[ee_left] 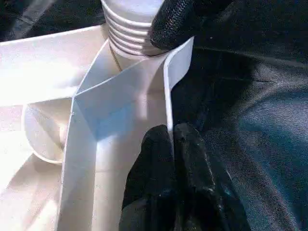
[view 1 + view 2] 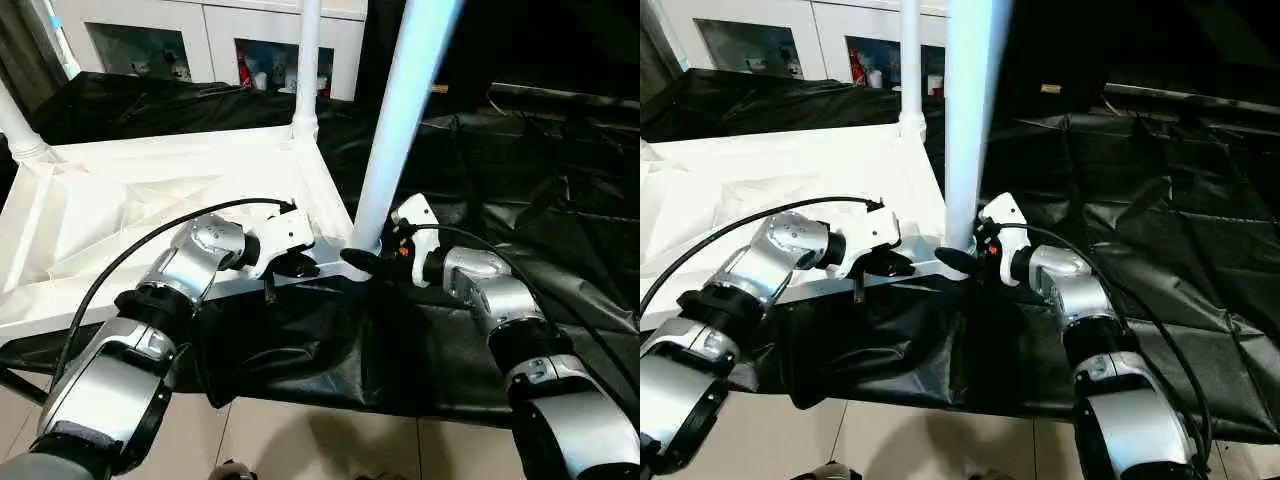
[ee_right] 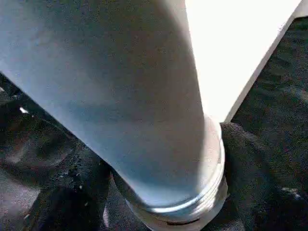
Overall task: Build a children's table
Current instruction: Insert table leg to table base
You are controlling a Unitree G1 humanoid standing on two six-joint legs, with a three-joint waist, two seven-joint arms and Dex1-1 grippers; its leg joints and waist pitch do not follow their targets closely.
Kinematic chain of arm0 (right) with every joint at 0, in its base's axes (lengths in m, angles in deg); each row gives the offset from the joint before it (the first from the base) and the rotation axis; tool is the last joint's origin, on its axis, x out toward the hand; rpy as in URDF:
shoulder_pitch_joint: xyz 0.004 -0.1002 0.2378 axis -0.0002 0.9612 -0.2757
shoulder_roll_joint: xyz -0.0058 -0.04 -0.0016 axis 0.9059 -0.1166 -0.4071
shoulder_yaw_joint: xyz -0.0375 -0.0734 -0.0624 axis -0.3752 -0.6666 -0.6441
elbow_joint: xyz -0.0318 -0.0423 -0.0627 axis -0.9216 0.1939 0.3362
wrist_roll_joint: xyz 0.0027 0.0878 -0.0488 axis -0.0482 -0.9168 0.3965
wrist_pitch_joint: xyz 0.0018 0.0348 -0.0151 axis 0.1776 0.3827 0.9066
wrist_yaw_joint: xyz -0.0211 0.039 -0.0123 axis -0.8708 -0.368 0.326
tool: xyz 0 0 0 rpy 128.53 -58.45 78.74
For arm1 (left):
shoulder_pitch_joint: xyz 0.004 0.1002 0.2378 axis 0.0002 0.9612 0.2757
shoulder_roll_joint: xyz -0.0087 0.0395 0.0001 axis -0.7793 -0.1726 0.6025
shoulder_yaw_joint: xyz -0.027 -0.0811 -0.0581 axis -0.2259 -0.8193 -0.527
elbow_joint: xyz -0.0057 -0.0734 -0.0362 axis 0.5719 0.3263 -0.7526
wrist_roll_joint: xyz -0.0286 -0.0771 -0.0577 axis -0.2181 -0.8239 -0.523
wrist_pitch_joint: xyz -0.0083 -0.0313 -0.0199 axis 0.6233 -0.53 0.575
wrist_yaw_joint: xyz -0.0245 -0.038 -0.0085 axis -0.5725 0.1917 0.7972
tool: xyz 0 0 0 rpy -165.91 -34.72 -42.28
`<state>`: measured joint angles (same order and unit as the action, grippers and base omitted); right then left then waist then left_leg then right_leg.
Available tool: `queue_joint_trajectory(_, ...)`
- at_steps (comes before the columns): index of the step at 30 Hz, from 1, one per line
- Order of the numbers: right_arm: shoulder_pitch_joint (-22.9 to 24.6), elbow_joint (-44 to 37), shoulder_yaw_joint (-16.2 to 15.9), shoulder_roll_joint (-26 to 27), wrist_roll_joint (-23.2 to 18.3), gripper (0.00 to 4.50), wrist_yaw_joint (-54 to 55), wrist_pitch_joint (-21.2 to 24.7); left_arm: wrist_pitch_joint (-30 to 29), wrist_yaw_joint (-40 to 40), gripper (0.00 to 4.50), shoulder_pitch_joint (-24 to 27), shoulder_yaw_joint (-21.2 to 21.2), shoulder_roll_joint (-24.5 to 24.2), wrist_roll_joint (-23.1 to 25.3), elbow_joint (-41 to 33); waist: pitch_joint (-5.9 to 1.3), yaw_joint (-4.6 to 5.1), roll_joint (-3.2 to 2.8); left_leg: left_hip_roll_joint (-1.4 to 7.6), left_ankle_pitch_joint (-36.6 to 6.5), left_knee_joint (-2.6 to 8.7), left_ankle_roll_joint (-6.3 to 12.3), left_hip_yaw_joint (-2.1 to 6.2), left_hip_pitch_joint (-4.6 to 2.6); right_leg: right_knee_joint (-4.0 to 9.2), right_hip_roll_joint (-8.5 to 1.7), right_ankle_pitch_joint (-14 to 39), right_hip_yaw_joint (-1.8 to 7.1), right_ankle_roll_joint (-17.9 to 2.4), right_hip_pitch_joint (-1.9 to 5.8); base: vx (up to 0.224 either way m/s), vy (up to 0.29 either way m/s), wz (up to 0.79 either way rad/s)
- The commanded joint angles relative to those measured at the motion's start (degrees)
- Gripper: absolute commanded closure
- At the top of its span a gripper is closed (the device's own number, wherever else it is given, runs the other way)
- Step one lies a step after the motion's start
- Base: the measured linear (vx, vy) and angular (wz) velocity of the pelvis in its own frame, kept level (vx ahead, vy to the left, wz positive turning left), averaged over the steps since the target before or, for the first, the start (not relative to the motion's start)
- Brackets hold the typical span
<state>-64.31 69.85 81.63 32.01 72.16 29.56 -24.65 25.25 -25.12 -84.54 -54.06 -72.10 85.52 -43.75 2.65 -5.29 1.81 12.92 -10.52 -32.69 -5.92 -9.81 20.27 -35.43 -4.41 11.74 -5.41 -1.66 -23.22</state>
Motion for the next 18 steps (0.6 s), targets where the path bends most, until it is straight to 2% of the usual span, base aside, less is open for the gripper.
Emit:
queue_joint_trajectory(1, 0.5, -0.5, -0.3, -0.2, -0.4, 1.53, -0.2, 0.8, -0.4, 2.5, 4.50, 0.7, 2.2, 0.3, 0.8, -1.8, -4.11, -0.08, -0.38, 0.57, -2.0, 2.51, 4.95, -0.51, -0.07, 2.35, -3.57, -7.8, 3.20, -15.9, 4.33, 0.000, 0.000, 0.00)
queue_joint_trajectory(4, 0.5, -0.4, -0.3, -0.3, -0.3, 1.55, -0.5, 1.2, 0.1, 3.2, 4.50, 0.9, 2.2, 0.0, 0.6, -2.2, -4.16, -0.03, -0.40, 0.54, -1.7, 2.46, 4.84, -0.50, -0.05, 2.29, -3.53, -8.1, 3.20, -15.9, 4.34, 0.000, 0.000, 0.00)
queue_joint_trajectory(5, 0.5, -0.1, -0.2, -0.4, -0.5, 1.55, -0.9, 1.5, 1.6, 4.8, 4.50, 1.3, 2.2, -0.4, -0.1, -2.7, -4.16, -0.01, -0.22, 0.54, -1.7, 2.45, 4.91, -0.51, -0.05, 2.30, -3.54, -8.2, 3.20, -15.9, 4.35, 0.000, 0.000, 0.00)
queue_joint_trajectory(9, 0.7, -0.1, 0.1, -0.9, -1.3, 1.56, -2.8, 2.4, 3.1, 6.4, 4.50, 1.8, 2.9, -1.3, -0.1, -3.5, -4.18, -0.03, -0.37, 0.59, -1.6, 2.40, 5.38, -0.53, -0.01, 2.19, -3.52, -8.5, 3.15, -16.1, 4.33, 0.000, 0.000, 0.00)
queue_joint_trajectory(14, 0.6, 0.9, 1.0, -1.2, -3.4, 1.57, -6.3, 5.9, 4.4, 8.3, 4.50, 2.3, 2.1, -1.4, -2.0, -3.8, -4.04, -0.10, -0.24, 0.60, -2.9, 2.43, 5.05, -0.55, 0.05, 2.35, -3.60, -6.1, 3.17, -15.9, 4.34, 0.000, 0.000, 0.00)
queue_joint_trajectory(15, 0.1, 1.9, 2.2, -1.1, -4.6, 1.57, -6.5, 7.2, 5.2, 8.4, 4.50, 2.3, 1.5, -1.2, -2.7, -3.6, -3.99, -0.10, -0.27, 0.66, -3.5, 2.48, 4.76, -0.54, 0.02, 2.41, -3.57, -5.1, 3.17, -15.8, 4.25, 0.000, 0.000, 0.00)
queue_joint_trajectory(18, -0.4, 2.6, 3.0, -1.2, -5.4, 1.57, -6.4, 7.6, 7.3, 6.4, 4.50, 2.1, 0.8, -0.9, -2.4, -2.8, -3.94, -0.15, -0.27, 0.77, -4.7, 2.53, 3.75, -0.54, -0.03, 2.58, -3.70, -2.6, 3.19, -15.3, 4.14, 0.000, 0.000, 0.00)
